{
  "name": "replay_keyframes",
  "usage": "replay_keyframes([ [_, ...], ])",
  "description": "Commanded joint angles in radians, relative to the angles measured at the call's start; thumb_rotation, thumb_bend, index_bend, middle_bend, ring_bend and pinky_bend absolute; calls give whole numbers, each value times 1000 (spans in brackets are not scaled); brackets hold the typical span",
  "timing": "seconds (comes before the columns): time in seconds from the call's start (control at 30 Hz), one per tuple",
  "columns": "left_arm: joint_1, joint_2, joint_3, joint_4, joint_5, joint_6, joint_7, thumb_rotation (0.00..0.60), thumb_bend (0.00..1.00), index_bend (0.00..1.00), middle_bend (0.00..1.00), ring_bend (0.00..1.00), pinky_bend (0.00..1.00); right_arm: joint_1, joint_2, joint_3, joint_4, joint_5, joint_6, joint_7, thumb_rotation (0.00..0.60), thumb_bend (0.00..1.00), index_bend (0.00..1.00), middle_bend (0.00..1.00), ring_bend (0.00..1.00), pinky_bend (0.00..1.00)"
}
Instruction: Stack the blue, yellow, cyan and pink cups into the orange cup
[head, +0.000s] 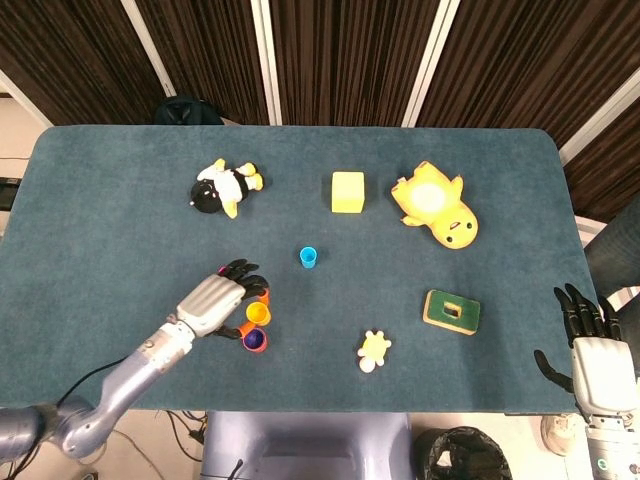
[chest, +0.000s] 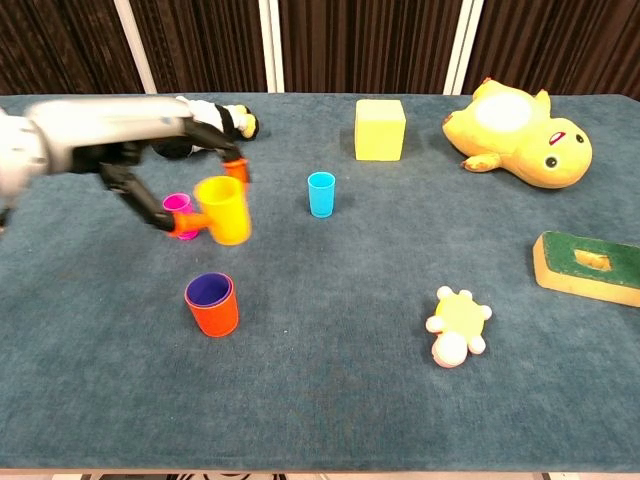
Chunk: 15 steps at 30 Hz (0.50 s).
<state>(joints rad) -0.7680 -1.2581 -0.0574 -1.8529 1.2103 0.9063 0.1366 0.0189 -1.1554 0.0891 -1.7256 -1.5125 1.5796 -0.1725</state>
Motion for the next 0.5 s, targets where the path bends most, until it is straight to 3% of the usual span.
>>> replay_keyframes([
  [0.03,36,37,34,-17,70,13,-66,600,343,433,232,63,27,1,-2,-1,-1,-2,-1,-4,600,324,49,72,136,61],
  [0.3,64,34,77,17,206,9,-190,600,342,433,232,63,26,1,-2,-1,0,1,-3,-5,600,324,49,72,136,61],
  [0.5,64,1,83,55,239,1,-207,600,342,433,232,63,27,-1,1,0,0,1,2,2,600,324,49,72,136,61],
])
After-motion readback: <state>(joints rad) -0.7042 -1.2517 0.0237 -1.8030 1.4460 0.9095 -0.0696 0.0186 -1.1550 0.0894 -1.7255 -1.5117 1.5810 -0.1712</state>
